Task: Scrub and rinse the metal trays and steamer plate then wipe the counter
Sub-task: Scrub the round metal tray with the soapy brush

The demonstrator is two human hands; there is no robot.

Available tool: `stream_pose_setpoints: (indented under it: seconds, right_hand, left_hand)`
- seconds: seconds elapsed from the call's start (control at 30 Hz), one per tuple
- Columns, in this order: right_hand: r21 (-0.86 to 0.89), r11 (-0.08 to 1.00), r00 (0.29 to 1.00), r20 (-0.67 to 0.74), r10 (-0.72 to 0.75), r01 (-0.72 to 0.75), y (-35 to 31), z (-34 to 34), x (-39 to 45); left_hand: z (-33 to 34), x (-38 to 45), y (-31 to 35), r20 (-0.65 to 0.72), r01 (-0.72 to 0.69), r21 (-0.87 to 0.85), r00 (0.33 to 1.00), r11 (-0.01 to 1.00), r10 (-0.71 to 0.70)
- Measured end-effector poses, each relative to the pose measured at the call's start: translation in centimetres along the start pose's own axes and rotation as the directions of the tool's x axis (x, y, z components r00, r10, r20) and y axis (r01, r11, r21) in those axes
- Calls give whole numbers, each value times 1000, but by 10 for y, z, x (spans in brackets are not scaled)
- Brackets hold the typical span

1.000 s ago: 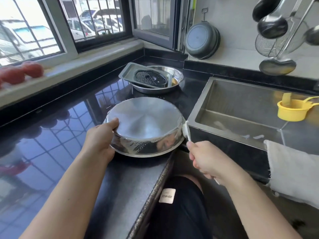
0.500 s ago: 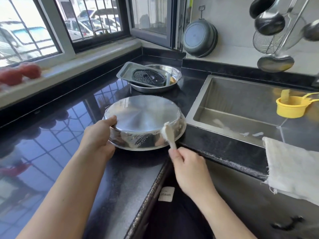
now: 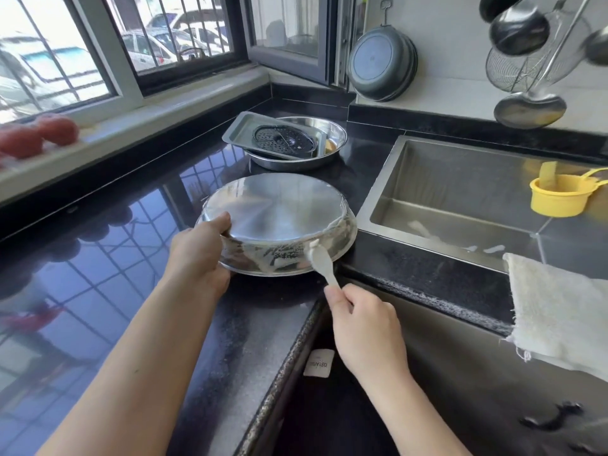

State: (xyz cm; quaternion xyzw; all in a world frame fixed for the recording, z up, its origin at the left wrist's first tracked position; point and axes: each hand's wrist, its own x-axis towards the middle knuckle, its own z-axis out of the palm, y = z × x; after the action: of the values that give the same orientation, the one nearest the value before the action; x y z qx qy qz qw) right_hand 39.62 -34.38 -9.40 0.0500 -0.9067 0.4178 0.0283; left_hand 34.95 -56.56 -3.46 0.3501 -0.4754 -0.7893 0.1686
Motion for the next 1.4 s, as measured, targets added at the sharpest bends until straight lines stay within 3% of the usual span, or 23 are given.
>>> stream_pose_setpoints:
  seconds: [0.2, 0.43, 0.6, 0.8, 1.0, 1.07, 1.17, 1.3, 1.4]
  right_hand:
    - [-28, 989, 986, 80, -144, 146, -16, 2, 1]
    - [54, 995, 996, -30, 85, -83, 16, -22, 32]
    - [159, 976, 989, 32, 144, -147, 6, -15, 30]
    - [18, 1000, 982, 190, -2, -2, -9, -7, -8]
    - [-288, 957, 996, 68, 64, -41, 14, -54, 26]
    - [-428, 903, 996, 90, 12, 28, 16, -77, 45]
    - [-567, 796, 969, 232, -90, 210, 8, -102, 67]
    - [-580, 704, 904, 360, -231, 411, -6, -97, 61]
    - [-517, 724, 883, 366, -295, 456, -30, -69, 39]
  left_hand:
    - [-3, 11, 2, 15, 57, -16, 998, 998, -57]
    - [-8, 18, 3, 20, 55, 47, 998, 997, -56]
    - [-9, 18, 4, 31, 38, 45, 999, 998, -39]
    - [-5, 18, -3, 18, 34, 31, 999, 999, -35]
    - [-13, 19, 4, 40, 29, 79, 999, 996, -32]
    - [-15, 19, 7, 38, 36, 80, 998, 996, -39]
    - [-16, 19, 7, 38, 32, 96, 999, 995, -36]
    - [-12, 16, 5, 18, 19, 95, 1000, 995, -21]
    - [-7, 12, 0, -14, -14, 92, 1000, 996, 16]
